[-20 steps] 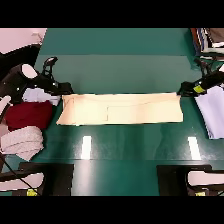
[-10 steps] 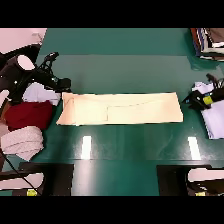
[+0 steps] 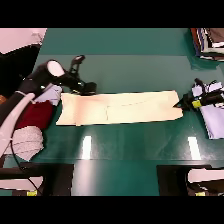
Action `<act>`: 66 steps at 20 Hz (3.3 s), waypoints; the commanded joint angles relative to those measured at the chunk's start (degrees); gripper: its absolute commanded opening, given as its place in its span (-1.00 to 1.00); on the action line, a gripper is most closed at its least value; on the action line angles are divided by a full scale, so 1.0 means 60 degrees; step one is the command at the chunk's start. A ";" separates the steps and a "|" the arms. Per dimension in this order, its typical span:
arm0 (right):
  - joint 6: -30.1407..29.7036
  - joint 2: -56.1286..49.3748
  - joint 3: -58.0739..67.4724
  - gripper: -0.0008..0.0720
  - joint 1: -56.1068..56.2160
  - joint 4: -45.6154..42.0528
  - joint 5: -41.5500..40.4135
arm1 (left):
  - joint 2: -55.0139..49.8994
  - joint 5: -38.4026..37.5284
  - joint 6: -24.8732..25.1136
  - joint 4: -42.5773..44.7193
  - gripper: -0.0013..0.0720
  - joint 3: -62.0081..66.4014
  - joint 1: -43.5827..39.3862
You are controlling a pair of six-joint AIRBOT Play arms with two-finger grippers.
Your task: Fold the shirts.
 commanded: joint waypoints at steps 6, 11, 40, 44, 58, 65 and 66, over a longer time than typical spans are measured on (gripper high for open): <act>0.1137 0.2317 0.2572 -0.93 0.1399 0.1756 0.0885 | -0.2849 0.1173 -0.0317 -0.1049 -0.90 0.2339 -0.2331; 0.1749 0.2379 0.4073 -0.93 0.3555 0.1942 0.0652 | -0.3719 0.1373 -0.0302 -0.1253 -0.90 0.2794 -0.2965; 0.1402 -0.0204 0.2991 0.35 0.7810 0.0317 -0.1257 | 0.1967 -0.2080 0.0036 0.2626 -0.89 0.2801 0.3548; 0.1679 0.0404 -0.0026 0.65 0.5559 0.1053 -0.2484 | 0.1960 -0.1865 0.0040 0.2069 -0.89 0.2783 0.3548; 0.0517 -0.2663 0.2856 -0.92 0.7249 0.3825 -0.3002 | 0.1960 -0.1716 0.0036 0.1730 -0.90 0.2783 0.2954; 0.1971 0.0102 0.2841 -0.93 0.3115 0.0732 -0.3045 | 0.1960 -0.1395 0.0033 0.1818 -0.90 0.2783 0.1395; 0.2164 0.0521 0.2841 -0.92 0.2266 0.0401 -0.3045 | 0.1960 -0.1377 0.0033 0.1818 -0.90 0.2783 0.1264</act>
